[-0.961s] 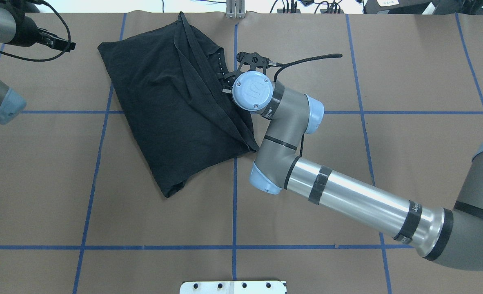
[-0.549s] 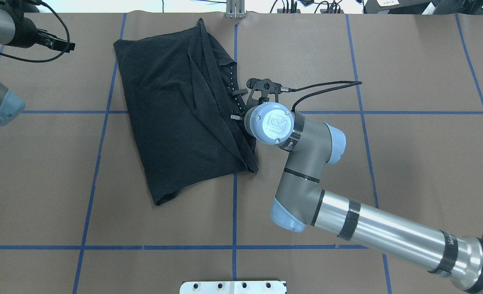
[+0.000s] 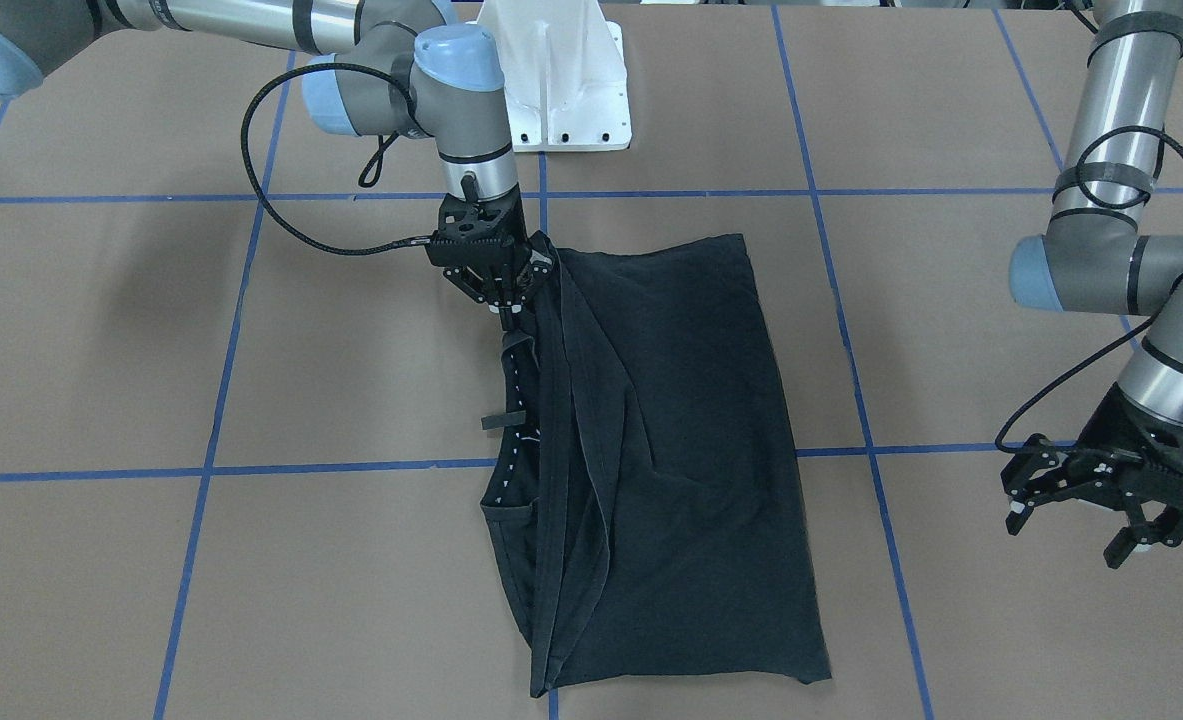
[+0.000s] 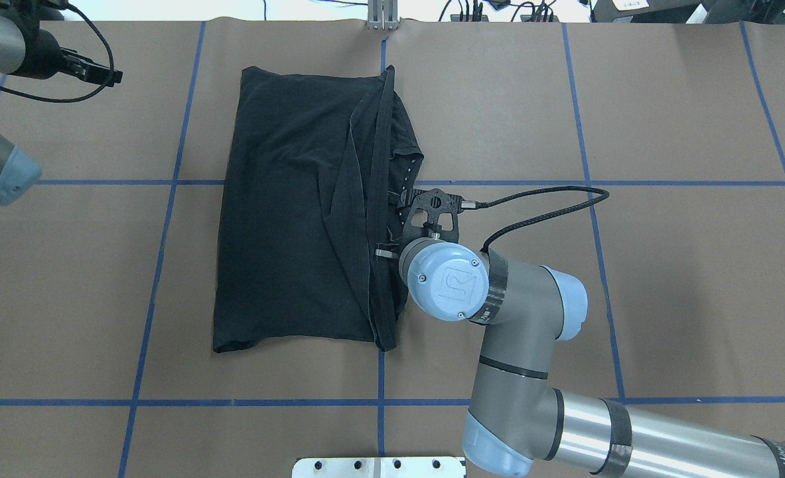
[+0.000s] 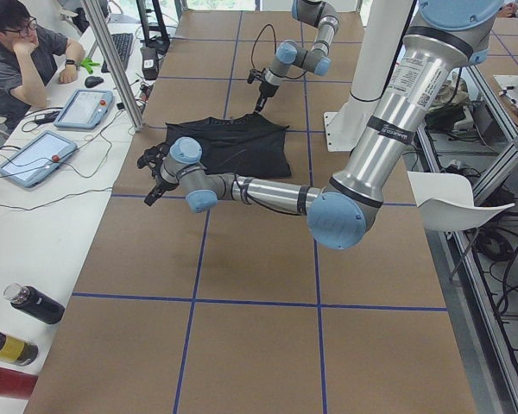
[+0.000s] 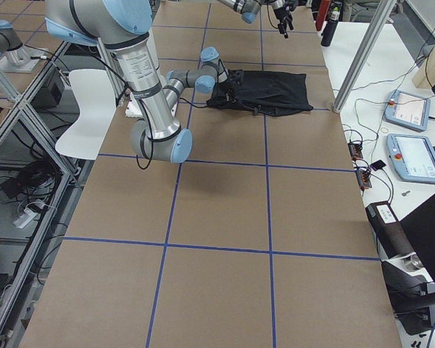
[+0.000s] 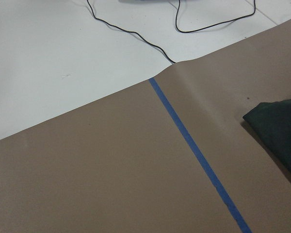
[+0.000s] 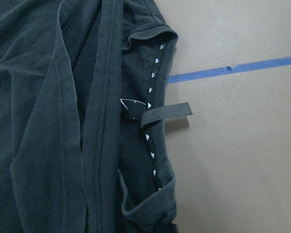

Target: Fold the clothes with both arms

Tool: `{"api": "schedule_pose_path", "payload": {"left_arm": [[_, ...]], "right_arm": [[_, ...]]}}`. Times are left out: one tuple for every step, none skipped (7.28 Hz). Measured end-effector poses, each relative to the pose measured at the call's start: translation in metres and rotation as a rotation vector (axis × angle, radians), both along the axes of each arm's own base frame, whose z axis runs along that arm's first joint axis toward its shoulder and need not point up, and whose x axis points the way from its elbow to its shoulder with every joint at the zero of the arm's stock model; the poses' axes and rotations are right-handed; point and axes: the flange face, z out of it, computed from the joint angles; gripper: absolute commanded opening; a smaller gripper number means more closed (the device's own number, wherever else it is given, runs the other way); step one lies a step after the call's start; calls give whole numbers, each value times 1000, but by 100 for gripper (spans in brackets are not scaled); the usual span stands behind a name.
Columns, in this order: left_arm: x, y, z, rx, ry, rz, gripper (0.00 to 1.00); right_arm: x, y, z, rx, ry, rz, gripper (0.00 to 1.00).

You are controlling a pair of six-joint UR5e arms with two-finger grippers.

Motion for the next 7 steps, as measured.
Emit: {"api": "schedule_pose_path", "payload": {"left_arm": [[0,0,-1,-2,3,-2,100],[2,1,-1,-8,8,-4,100],[3,1,-1,-10,10,-3,100],[4,1,-1,-11,11,-3,100],[4,1,-1,-11,11,-3,100],[4,1,-1,-11,11,-3,100],[4,1,-1,-11,11,-4,100]], "right_arm": [[3,-1,7,2,12,-4,0],[8,-4,12,9,23,-12,0],[15,-5,16,21,31,-23,0],[22,-6,20,29,36,-31,0],[26,-5,23,32,40,-34,99],[28,-5,24,34,41,-34,100],[31,-8,21,37,37,-27,100]]}}
